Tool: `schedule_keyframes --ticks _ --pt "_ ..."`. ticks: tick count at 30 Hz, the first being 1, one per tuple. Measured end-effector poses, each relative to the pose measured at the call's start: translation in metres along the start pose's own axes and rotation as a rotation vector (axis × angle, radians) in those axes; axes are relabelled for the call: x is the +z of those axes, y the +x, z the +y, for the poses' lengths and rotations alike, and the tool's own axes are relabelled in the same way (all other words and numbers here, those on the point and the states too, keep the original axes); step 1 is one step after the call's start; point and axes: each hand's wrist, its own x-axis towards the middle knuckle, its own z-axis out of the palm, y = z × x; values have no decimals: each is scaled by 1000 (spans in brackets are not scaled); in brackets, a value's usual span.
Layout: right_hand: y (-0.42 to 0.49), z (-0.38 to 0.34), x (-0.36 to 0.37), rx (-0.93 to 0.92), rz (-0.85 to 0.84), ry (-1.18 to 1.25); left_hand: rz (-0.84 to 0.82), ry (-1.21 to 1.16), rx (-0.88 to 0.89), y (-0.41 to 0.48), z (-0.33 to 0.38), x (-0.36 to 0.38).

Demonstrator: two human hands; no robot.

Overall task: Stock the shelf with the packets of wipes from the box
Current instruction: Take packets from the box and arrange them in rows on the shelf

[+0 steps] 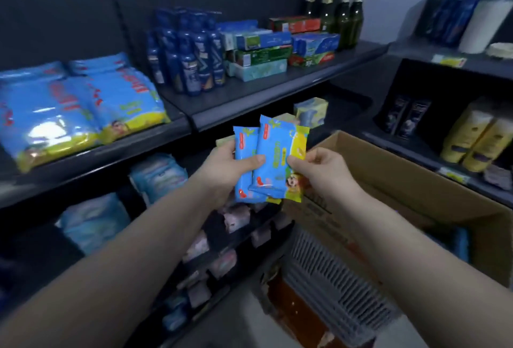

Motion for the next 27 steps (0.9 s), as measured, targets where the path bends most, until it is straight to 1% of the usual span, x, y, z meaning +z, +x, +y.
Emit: schedule_keyframes --ticks 1,2,7,9,12,16,19,21,23,24,26,27 --pt "-2 -4 9 -34 -32 -43 36 37 11 -8 6 -14" --pt "-3 -11 18 -98 -58 -141 61 80 19 -15 12 -28" --pt "-14 -61 74 -596 -276 -747 44 295 -8 -59 53 -98" --pt "-23 -80 105 -727 -337 -860 86 396 -28 -76 70 -127" --pt "-37 -98 158 -881 -453 -881 169 515 -43 -104 89 -171" --pt "-57 -120 227 -924 -519 -834 245 571 -39 -140 106 -228" --pt "-69 -131 277 -1012 -556 -931 266 639 -11 -159 115 -274" --pt "-76 -138 309 -1037 -562 -934 281 685 0 -169 123 -303" --pt "-81 -143 342 -1012 -590 -862 304 842 38 -179 136 -329" --pt "-83 -145 357 -977 -614 -802 313 935 63 -184 143 -344" --pt "-83 -148 388 -892 -645 -658 329 1040 101 -196 161 -375" --pt "-82 -149 401 -854 -648 -580 370 1096 102 -201 170 -393"
